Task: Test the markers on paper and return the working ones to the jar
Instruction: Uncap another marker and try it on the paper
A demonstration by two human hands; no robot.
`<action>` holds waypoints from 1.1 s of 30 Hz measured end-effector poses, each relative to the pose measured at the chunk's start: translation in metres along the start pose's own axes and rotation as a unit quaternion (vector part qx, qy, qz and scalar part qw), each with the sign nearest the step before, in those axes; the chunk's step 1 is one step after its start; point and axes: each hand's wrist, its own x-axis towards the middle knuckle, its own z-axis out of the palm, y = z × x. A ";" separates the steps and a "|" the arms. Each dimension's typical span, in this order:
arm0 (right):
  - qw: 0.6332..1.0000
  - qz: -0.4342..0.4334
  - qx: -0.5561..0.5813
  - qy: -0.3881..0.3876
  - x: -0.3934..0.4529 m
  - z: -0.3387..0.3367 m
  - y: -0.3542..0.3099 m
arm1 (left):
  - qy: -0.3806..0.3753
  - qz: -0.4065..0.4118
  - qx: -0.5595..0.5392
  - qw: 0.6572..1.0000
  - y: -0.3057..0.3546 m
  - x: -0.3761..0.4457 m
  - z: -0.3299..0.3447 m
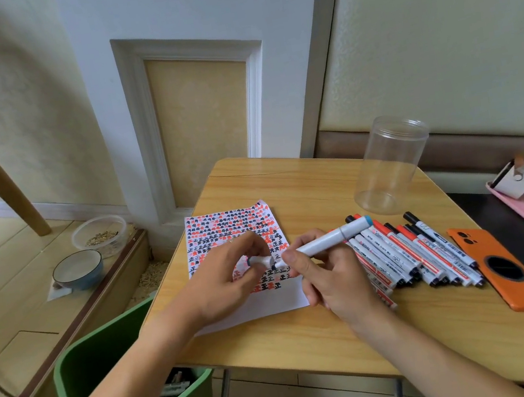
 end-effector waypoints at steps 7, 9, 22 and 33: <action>0.999 0.014 0.031 -0.008 -0.001 0.003 -0.003 | 0.005 0.003 -0.033 0.999 0.004 0.000 0.005; 0.999 0.022 0.029 -0.019 -0.002 0.005 -0.002 | 0.003 0.002 -0.057 0.998 0.006 0.001 0.008; 0.987 0.101 0.126 0.024 0.000 -0.004 0.001 | 0.038 -0.019 -0.067 0.997 -0.006 0.005 -0.006; 0.983 0.111 0.137 0.058 -0.002 -0.003 -0.003 | 0.021 -0.057 -0.111 0.992 -0.008 0.004 -0.003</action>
